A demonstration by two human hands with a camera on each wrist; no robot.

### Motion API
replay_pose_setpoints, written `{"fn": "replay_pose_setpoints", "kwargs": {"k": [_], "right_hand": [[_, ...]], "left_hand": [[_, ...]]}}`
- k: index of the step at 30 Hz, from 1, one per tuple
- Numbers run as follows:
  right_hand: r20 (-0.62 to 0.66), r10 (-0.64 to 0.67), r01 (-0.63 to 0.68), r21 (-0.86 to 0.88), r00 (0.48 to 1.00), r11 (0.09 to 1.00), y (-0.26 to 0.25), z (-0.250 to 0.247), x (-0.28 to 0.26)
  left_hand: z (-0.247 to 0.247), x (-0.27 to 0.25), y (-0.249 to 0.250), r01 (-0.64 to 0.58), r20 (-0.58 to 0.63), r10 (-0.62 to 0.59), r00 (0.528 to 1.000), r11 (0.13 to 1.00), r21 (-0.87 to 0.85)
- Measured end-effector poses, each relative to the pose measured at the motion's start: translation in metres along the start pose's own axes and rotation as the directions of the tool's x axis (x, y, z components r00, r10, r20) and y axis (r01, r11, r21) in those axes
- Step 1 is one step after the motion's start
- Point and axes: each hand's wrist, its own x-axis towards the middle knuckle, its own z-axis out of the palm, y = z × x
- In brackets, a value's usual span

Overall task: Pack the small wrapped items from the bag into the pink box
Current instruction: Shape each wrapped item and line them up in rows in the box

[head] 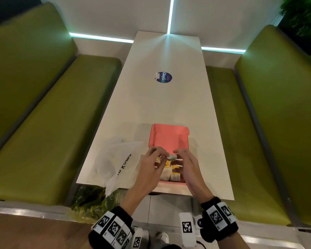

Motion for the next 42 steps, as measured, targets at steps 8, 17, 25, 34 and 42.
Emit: {"fn": "replay_pose_setpoints", "kwargs": {"k": [8, 17, 25, 34, 42], "right_hand": [[-0.010, -0.104, 0.105, 0.038, 0.994, 0.994, 0.000, 0.004, -0.002], [0.031, -0.189, 0.190, -0.054, 0.981, 0.980, 0.013, 0.005, -0.007], [-0.016, -0.444, 0.410, -0.352, 0.896, 0.841, 0.010, 0.010, -0.019], [0.021, -0.326, 0.322, -0.233, 0.945, 0.918, 0.006, 0.023, -0.021], [0.116, -0.110, 0.089, 0.171, 0.987, 0.981, -0.001, 0.015, -0.017]], "left_hand": [[-0.003, -0.003, 0.002, 0.154, -0.054, -0.176, 0.983, 0.948, -0.277], [-0.009, 0.005, 0.005, 0.184, -0.163, -0.242, 0.956, 0.934, -0.306], [-0.015, 0.004, 0.009, 0.147, -0.149, -0.175, 0.973, 0.973, -0.179], [-0.018, 0.005, 0.021, 0.163, -0.128, -0.198, 0.972, 0.956, -0.242], [-0.031, 0.009, 0.019, 0.229, 0.139, -0.194, 0.971, 0.922, -0.312]]}}
